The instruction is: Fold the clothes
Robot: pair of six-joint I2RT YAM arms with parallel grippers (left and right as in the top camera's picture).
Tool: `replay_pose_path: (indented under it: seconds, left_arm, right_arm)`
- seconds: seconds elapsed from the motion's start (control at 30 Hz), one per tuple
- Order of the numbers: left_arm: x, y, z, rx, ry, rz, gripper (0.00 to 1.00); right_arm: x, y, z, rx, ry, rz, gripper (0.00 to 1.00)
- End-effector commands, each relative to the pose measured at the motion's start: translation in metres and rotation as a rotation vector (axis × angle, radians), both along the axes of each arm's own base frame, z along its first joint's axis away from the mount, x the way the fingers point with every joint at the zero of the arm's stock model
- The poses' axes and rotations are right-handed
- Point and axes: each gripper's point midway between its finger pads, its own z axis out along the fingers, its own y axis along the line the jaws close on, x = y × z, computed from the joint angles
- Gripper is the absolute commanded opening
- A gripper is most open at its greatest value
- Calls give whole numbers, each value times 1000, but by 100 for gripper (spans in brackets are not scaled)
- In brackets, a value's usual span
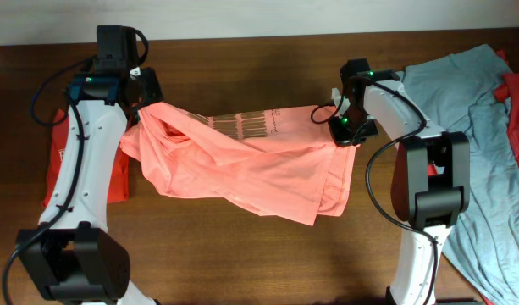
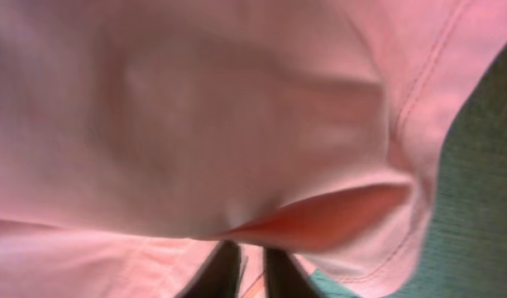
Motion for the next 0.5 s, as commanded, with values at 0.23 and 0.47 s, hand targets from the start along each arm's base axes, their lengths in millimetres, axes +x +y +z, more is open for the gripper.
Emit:
replay_pose_path:
  seconds: [0.23, 0.47]
  left_arm:
    - [1, 0, 8, 14, -15, -11, 0]
    - [1, 0, 7, 14, -14, -11, 1]
  right_arm:
    - [42, 2, 13, 8, -159, -73, 4]
    - [45, -2, 13, -20, -170, -76, 4]
